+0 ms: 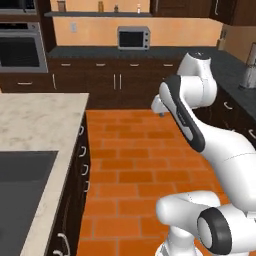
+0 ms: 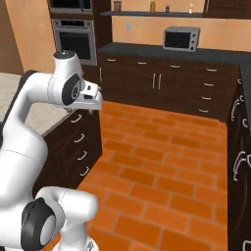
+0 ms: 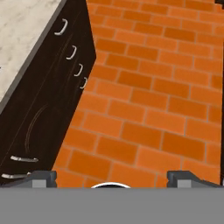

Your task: Navigate to the oven.

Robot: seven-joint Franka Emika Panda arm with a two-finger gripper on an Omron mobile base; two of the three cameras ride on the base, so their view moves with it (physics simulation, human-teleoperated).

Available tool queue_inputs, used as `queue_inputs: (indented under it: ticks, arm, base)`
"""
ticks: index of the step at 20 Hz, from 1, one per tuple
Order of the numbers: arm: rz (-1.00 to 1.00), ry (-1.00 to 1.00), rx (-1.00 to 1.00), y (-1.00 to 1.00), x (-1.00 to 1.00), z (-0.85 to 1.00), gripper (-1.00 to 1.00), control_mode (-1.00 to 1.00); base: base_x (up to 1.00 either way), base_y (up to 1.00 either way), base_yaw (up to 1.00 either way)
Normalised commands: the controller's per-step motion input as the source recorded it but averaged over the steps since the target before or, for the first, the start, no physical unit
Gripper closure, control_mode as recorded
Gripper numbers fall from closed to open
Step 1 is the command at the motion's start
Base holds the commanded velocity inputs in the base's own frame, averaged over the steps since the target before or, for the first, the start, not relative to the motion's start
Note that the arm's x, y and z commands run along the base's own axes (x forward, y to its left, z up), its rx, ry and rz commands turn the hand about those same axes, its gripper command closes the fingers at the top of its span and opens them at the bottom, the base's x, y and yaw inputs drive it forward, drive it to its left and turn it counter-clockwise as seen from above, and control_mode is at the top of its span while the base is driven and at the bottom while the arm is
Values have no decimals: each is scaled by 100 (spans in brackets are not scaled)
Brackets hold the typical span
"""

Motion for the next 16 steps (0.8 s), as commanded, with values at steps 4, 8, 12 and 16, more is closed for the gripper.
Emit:
queue_inputs:
  ticks: [4,8,12,16]
  arm:
    - [0,0,0,0,0,0,-100,100]
    - [0,0,0,0,0,0,-100,100]
    - [0,0,0,0,0,0,-100,100]
    - [0,0,0,0,0,0,-100,100]
  base:
    - [100,0,0]
    - [100,0,0]
    - [100,-1,0]
    - [100,0,2]
